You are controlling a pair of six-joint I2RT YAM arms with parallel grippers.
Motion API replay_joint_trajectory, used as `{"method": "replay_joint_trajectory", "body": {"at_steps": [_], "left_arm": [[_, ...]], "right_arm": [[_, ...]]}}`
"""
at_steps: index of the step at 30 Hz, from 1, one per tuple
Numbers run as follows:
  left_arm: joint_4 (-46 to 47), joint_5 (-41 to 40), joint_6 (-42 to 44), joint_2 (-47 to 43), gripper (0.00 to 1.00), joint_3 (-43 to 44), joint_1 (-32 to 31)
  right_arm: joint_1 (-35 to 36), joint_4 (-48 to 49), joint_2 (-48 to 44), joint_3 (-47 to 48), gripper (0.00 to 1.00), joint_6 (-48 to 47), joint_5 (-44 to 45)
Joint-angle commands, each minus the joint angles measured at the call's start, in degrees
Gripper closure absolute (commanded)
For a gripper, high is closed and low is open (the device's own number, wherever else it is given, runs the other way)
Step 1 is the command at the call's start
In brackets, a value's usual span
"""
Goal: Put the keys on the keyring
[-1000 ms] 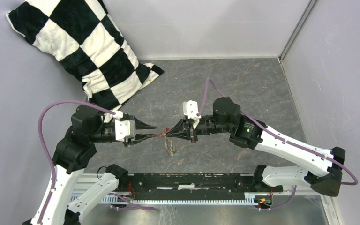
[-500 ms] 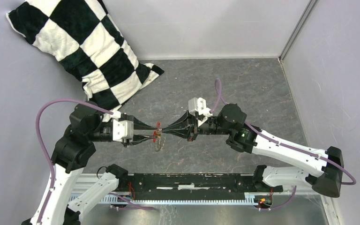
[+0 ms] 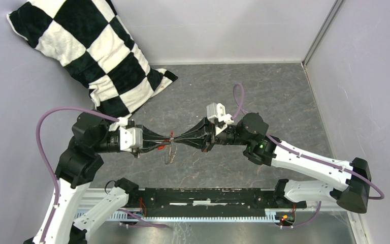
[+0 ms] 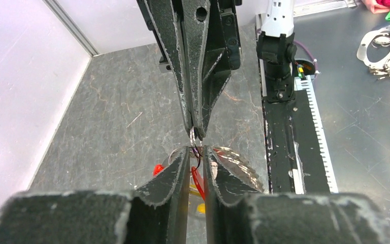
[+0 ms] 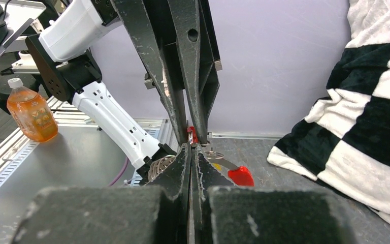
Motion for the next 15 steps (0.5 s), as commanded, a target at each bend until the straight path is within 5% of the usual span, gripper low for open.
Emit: {"method": "replay_joint_trajectory", "body": {"at_steps": [1,7,11,15], "left_arm": [[5.8,-1.6,-6.6,-0.7,0.78,-0.8,0.0],[4.9,0.8,-5.9,-2.2,0.57,-1.1,0.0],[4.5,0.5,-7.1,-2.1,0.57,0.0,0.0],[5.6,-0.3,-7.6,-1.1,0.69,0.8,0.0]], "right_arm": [[-0.1,4.9,0.0,-0.4,0.99,1.1,0.2],[-0.1,3.7,-0.9,-0.3,0.99,0.0,1.5],[-0.1,2.5,-1.1,0.2,1.00,-0.5,1.6],[-0.1,2.2,-0.8,0.6,1.00,-0.2,0.8]]}}
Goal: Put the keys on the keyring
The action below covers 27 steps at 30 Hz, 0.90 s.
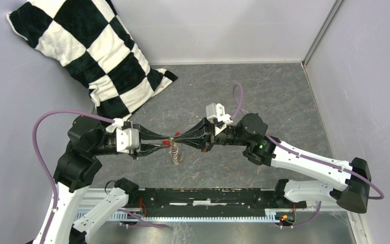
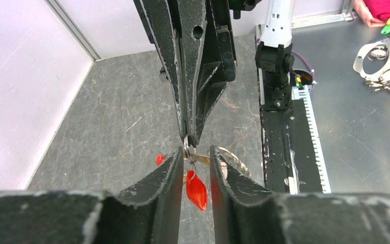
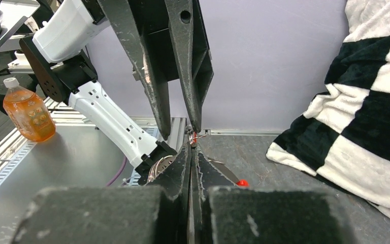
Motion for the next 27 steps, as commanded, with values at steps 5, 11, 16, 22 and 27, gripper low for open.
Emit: {"method": "replay_joint_trajectory", "body": {"at_steps": [5,11,16,22,27], "left_arm": [[4.8,-3.2,-3.8,0.8,0.81,0.9,0.0],[0.4,-0.5,0.9,0.1,0.83,-0.7,0.0],[-1.1,0.1,2.4,0.4,0.83,-1.0,0.0],[-2.3,0.0,4.0,0.5,0.83,-1.6,0.0],[-2.5,1.1,4.1,1.0,0.83,-2.1,0.0]], "right_arm": [[-0.1,1.8,-1.1,1.3,0.99,-0.1,-0.4],[0.0,2.2,-1.2,1.6,0.99,0.2,-0.3],[-0.1,3.2,-1.0,1.8,0.99,1.3,-0.6],[0.0,4.5,-1.3,1.9,0.99,2.2,-0.6],[-0.1,6.5,-1.1,2.1,0.99,3.4,-0.8]]}}
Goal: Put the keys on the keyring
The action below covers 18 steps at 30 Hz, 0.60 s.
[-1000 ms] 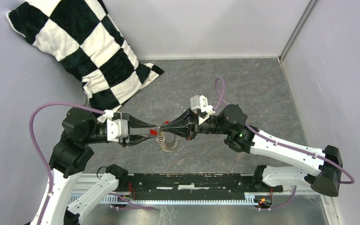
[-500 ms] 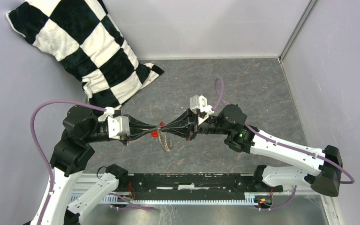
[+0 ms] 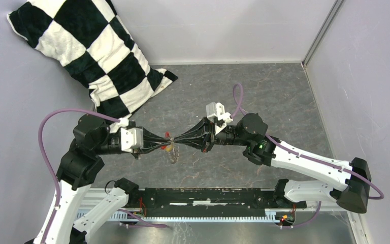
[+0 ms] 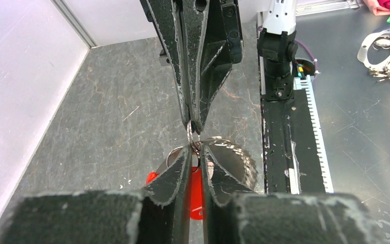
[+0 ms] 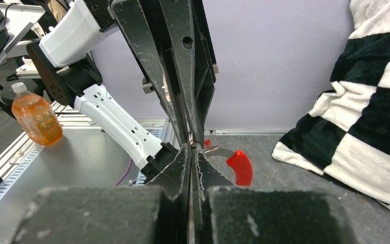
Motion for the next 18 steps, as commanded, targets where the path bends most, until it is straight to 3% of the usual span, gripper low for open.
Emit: {"method": "replay_joint_trajectory", "body": {"at_steps": [1,6,7,9,10,18], "left_arm": [[-0.7,2.9,2.0,0.7,0.83,-0.8,0.0],[-0.7,4.0,1.3,1.0,0.79,-1.1,-0.1],[-0.7,3.8,1.0,0.8,0.76,-1.0,0.0],[-0.7,3.2,0.3,0.6,0.59,-0.4,0.0],[-0.7,3.0,-0.1,0.5,0.57,-0.1,0.0],[0.1,1.4,-3.0,1.0,0.56,3.0,0.0]], "right_arm": [[-0.1,7.2,-1.1,2.0,0.99,1.8,-0.8],[0.0,8.5,-0.9,1.5,0.99,2.3,-0.6],[-0.1,8.3,-1.1,1.4,0.99,2.1,-0.4],[-0.1,8.0,-1.4,0.9,0.99,1.6,0.1],[-0.1,8.0,-1.5,0.8,0.99,1.6,0.1],[0.0,7.8,-0.9,0.7,0.99,1.6,-0.3]]}}
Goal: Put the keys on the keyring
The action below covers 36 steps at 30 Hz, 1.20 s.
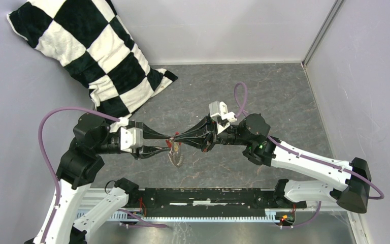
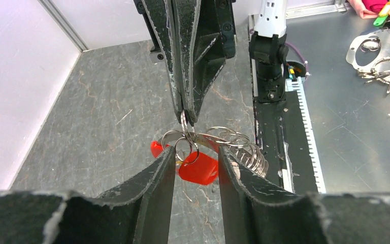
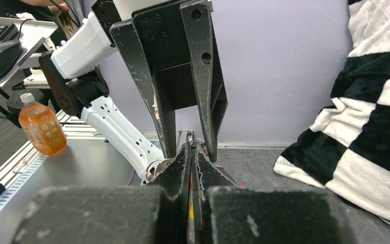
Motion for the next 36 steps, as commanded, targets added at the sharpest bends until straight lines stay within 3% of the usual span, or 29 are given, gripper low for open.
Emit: {"method": "replay_joint_trajectory", "body": {"at_steps": [1,15,23,29,31,36], "left_arm": [[1.3,-1.5,-3.9,0.2,0.56,2.9,0.0],[4.4,2.3,-10.7,0.6,0.66,3.1,0.0],[1.1,3.0,-8.6,0.9,0.46,4.5,0.0],[-0.1,0.7,-6.5,1.4,0.41,5.5,0.0],[2.0,-0.4,-7.8,1.2,0.48,4.9,0.0],[2.4,-1.8,-7.1,1.5,0.76,3.7,0.0]], "right_arm": [[-0.1,4.1,-0.9,0.6,0.99,0.1,0.2],[-0.1,1.1,-0.4,1.4,0.99,-1.9,0.7],[-0.1,-0.8,-0.4,2.1,0.99,-3.3,0.9],[-0.1,-1.8,-0.5,2.8,1.00,-3.9,0.9],[0.0,-1.6,-0.3,2.9,0.99,-3.6,0.7],[0.0,-1.3,-0.3,3.0,0.99,-3.4,0.4]]}}
